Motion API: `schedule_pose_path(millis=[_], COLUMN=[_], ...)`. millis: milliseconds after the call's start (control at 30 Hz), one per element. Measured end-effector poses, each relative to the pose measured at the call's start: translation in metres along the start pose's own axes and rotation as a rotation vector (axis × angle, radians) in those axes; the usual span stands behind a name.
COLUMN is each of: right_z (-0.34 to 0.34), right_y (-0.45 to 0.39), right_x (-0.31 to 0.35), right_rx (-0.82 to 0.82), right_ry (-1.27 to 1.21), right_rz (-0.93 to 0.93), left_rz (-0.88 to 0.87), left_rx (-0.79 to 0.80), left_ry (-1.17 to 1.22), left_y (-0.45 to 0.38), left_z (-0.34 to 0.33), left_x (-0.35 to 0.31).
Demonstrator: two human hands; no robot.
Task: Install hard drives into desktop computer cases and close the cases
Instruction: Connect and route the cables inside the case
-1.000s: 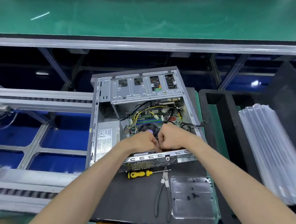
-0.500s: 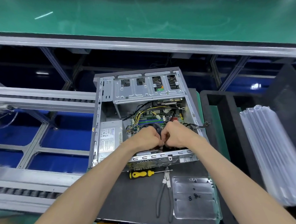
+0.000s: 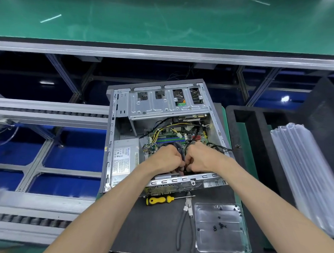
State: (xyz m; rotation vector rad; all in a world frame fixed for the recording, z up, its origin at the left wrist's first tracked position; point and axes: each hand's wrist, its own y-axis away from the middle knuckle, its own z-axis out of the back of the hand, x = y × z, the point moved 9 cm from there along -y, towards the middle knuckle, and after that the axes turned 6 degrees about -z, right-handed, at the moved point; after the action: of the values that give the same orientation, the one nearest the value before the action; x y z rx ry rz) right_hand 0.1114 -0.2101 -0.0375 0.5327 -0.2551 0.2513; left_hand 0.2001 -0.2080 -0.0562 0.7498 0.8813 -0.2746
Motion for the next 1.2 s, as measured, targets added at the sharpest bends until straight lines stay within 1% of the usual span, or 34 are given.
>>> schedule_pose_path(millis=[233, 400, 633, 700, 767, 900, 933, 1000, 1067, 1200], right_z=[-0.001, 0.003, 0.006, 0.005, 0.004, 0.003, 0.002, 0.002, 0.0, -0.001], right_y=[0.002, 0.004, 0.006, 0.005, 0.004, 0.004, 0.004, 0.003, 0.001, 0.001], right_x=[0.001, 0.002, 0.005, 0.005, 0.005, 0.004, 0.004, 0.003, 0.001, -0.004], right_rx=[0.022, -0.016, -0.012, -0.007, 0.001, 0.024, 0.024, 0.016, 0.016, 0.011], right_ry=[0.022, 0.043, 0.129, 0.138, 0.127, 0.048, 0.044, 0.032, -0.003, -0.05], right_rz=[0.012, 0.024, 0.026, 0.033, 0.04, 0.069, 0.079, 0.087, 0.081, 0.034], left_rz=[0.001, -0.038, -0.059, -0.054, -0.057, -0.075, -0.098, -0.183, -0.269, -0.37], left_rx=[-0.016, -0.019, -0.013, -0.032, -0.087, -0.301, -0.344, -0.386, -0.343, -0.149], left_ry=[-0.065, -0.055, -0.064, -0.034, 0.015, 0.094, 0.079, -0.038, -0.146, -0.361], left_y=[0.0, 0.004, 0.007, 0.007, 0.007, 0.004, 0.001, -0.005, -0.013, -0.029], left_z=[0.002, 0.003, 0.003, 0.005, 0.011, 0.037, 0.043, 0.05, 0.046, 0.023], left_x=[-0.001, -0.007, -0.011, -0.011, -0.012, -0.01, -0.011, -0.019, -0.028, -0.037])
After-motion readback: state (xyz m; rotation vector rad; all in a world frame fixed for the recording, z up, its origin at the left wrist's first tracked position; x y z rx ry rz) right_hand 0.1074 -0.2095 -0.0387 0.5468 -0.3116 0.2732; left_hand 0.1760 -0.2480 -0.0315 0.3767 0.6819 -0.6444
